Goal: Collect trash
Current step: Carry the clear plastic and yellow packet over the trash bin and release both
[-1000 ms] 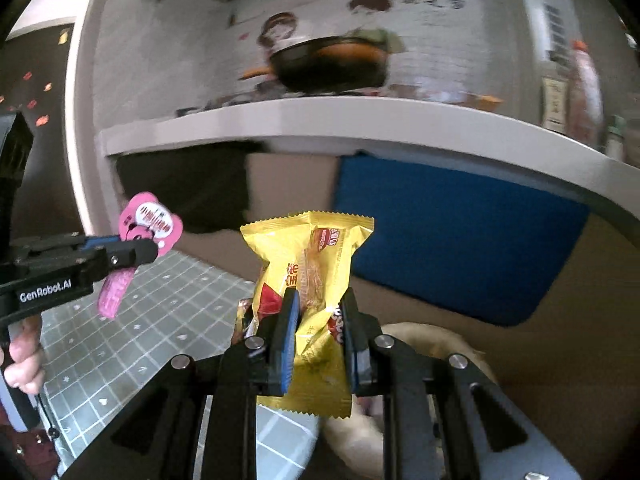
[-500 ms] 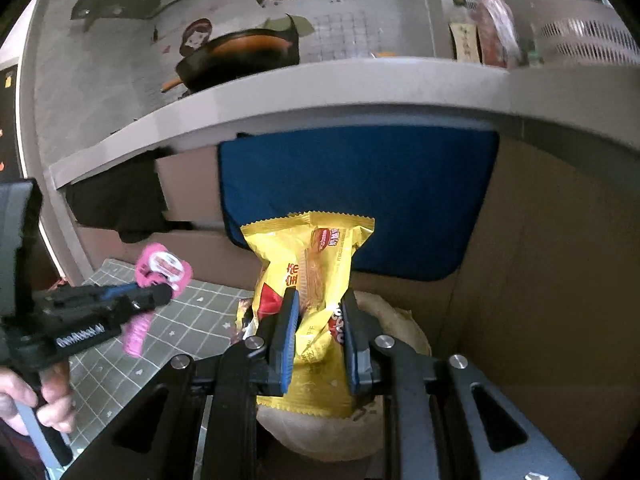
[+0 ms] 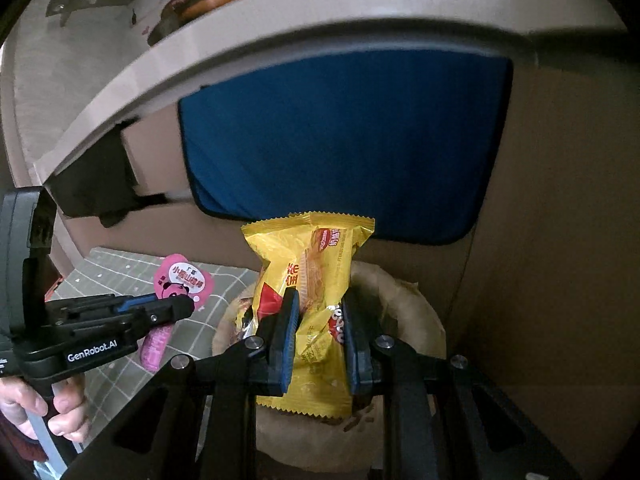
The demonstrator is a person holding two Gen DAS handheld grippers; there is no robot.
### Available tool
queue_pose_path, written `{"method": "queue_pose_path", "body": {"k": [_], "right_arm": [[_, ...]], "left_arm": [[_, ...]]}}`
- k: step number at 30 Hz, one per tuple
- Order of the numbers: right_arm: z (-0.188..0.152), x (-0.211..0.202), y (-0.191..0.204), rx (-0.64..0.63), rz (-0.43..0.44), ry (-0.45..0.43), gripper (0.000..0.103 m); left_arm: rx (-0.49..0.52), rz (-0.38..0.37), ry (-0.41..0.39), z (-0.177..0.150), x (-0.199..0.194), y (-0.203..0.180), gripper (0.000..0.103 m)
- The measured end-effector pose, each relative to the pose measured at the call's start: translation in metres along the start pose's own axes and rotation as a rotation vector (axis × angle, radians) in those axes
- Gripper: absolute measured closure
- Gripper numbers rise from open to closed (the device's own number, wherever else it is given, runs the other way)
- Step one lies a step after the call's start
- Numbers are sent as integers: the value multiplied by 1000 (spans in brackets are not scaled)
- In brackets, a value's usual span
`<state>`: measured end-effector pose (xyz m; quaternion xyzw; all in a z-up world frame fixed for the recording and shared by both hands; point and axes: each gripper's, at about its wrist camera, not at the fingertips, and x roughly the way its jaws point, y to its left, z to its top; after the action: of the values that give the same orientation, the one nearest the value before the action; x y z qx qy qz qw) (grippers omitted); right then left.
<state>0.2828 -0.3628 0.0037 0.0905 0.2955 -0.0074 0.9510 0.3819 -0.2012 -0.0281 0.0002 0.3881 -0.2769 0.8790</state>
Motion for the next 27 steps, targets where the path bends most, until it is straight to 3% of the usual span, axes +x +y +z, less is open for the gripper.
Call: {"method": "queue_pose_path", "body": {"k": [17, 21, 24, 27], "right_arm": [[-32, 110, -40, 118, 13, 226, 83], [-37, 118, -40, 100, 11, 248, 81], [-40, 124, -39, 104, 1, 272, 76], [-44, 121, -37, 118, -15, 270, 67]], "left_arm": [[-133, -106, 251, 0, 103, 23, 90], [-185, -175, 242, 2, 108, 33, 66], [-210, -183, 231, 6, 104, 38, 63], [-166, -153, 197, 10, 90, 36, 56]]}}
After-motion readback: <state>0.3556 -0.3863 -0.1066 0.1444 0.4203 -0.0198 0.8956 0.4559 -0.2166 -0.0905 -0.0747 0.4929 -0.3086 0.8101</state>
